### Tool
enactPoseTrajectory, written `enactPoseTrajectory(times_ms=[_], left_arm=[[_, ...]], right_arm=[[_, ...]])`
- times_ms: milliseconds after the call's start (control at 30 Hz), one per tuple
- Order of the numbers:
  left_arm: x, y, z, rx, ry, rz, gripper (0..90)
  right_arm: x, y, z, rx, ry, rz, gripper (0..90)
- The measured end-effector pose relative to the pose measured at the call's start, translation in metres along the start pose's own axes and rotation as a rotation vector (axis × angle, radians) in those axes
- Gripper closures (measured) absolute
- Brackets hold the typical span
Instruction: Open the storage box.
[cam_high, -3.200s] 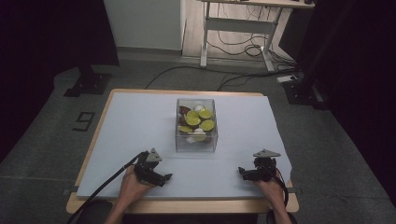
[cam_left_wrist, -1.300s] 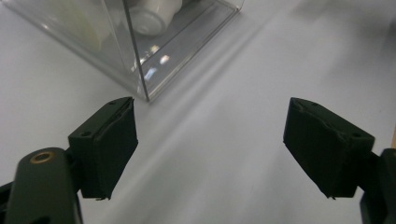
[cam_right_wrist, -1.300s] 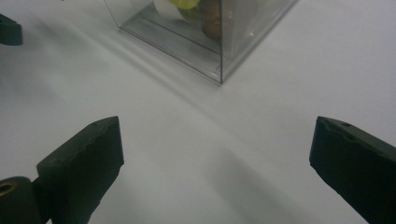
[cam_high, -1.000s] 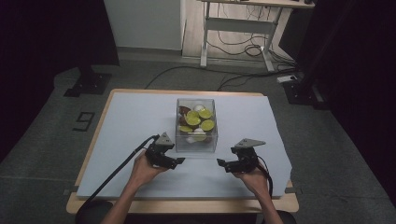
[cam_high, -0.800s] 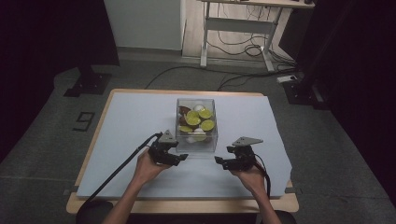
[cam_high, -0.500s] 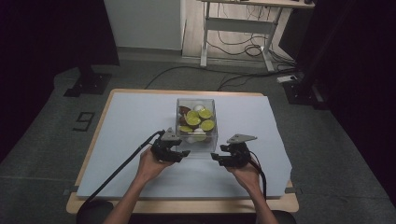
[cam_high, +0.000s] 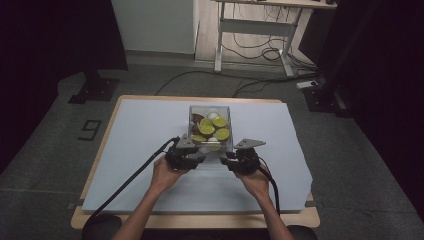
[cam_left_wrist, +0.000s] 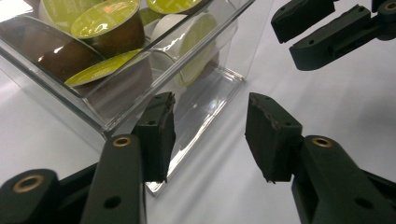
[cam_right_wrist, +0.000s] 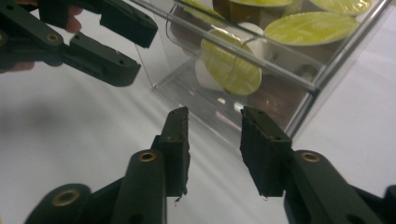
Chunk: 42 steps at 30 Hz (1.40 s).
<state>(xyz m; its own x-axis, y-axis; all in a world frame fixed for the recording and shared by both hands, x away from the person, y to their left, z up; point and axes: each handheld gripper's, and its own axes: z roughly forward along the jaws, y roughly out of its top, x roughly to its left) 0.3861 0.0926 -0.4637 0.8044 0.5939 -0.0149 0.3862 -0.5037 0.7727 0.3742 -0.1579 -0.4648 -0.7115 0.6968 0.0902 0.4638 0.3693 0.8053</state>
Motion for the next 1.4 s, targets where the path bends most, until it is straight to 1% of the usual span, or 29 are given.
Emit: enactPoseTrajectory(times_ms=[100, 200, 233, 267, 300, 333, 367, 433, 467, 567, 667, 800, 900, 1000, 1033, 1100, 1133, 1233, 1367, 1400], left_arm=[[0.001, 0.000, 0.003, -0.006, 0.005, -0.013, 55.8], [0.002, 0.000, 0.004, -0.019, 0.013, -0.024, 59.1], [0.002, 0.001, 0.004, -0.027, 0.011, -0.030, 61.5], [0.002, 0.001, 0.004, -0.027, 0.011, -0.030, 62.2], [0.003, 0.001, 0.005, -0.030, 0.009, -0.033, 62.2], [0.003, 0.001, 0.005, -0.031, 0.011, -0.034, 64.3], [0.003, 0.001, 0.006, -0.031, 0.014, -0.035, 64.3], [0.004, 0.001, 0.007, -0.033, 0.017, -0.040, 67.2], [0.004, 0.001, 0.007, -0.035, 0.020, -0.040, 67.2], [0.004, 0.001, 0.008, -0.050, 0.010, -0.048, 69.8], [0.004, 0.002, 0.009, -0.053, 0.005, -0.049, 71.3], [0.004, 0.002, 0.011, -0.058, 0.010, -0.053, 73.9], [0.003, 0.002, 0.010, -0.060, 0.021, -0.048, 76.2], [0.001, 0.002, 0.009, -0.061, 0.029, -0.044, 76.6], [0.000, 0.002, 0.008, -0.060, 0.036, -0.038, 77.6], [-0.001, 0.002, 0.007, -0.061, 0.034, -0.038, 77.8], [-0.002, 0.002, 0.006, -0.061, 0.034, -0.036, 78.0], [-0.005, 0.001, 0.004, -0.061, 0.034, -0.028, 78.7], [-0.008, 0.000, 0.002, -0.056, 0.026, -0.024, 78.7], [-0.010, -0.001, 0.001, -0.053, 0.027, -0.018, 78.7]], right_arm=[[0.000, 0.003, 0.003, -0.009, -0.007, -0.003, 67.6], [0.000, 0.007, 0.007, -0.018, -0.008, 0.004, 71.4], [0.000, 0.008, 0.009, -0.016, -0.007, 0.002, 73.1], [0.000, 0.008, 0.009, -0.016, -0.007, 0.002, 73.1], [0.001, 0.009, 0.011, -0.015, -0.011, 0.001, 73.9], [0.001, 0.010, 0.013, -0.015, -0.020, -0.003, 76.0], [0.001, 0.010, 0.013, -0.015, -0.020, -0.003, 76.0], [0.000, 0.012, 0.016, -0.015, -0.039, 0.010, 78.2], [0.000, 0.012, 0.016, -0.015, -0.039, 0.010, 78.2], [0.000, 0.014, 0.018, -0.028, -0.044, 0.011, 79.8], [-0.002, 0.014, 0.019, -0.035, -0.040, 0.017, 81.8], [-0.005, 0.014, 0.020, -0.040, -0.016, 0.034, 83.3], [-0.006, 0.014, 0.021, -0.041, -0.011, 0.023, 83.3], [-0.006, 0.014, 0.021, -0.042, -0.005, 0.013, 82.7], [-0.005, 0.013, 0.020, -0.045, 0.010, 0.014, 82.6], [-0.005, 0.013, 0.020, -0.044, 0.017, 0.013, 82.4], [-0.004, 0.013, 0.019, -0.042, 0.022, 0.004, 82.4], [-0.001, 0.011, 0.016, -0.040, 0.019, -0.008, 82.5], [0.000, 0.008, 0.012, -0.050, 0.034, 0.007, 83.4], [0.001, 0.007, 0.011, -0.050, 0.033, 0.012, 83.4]])
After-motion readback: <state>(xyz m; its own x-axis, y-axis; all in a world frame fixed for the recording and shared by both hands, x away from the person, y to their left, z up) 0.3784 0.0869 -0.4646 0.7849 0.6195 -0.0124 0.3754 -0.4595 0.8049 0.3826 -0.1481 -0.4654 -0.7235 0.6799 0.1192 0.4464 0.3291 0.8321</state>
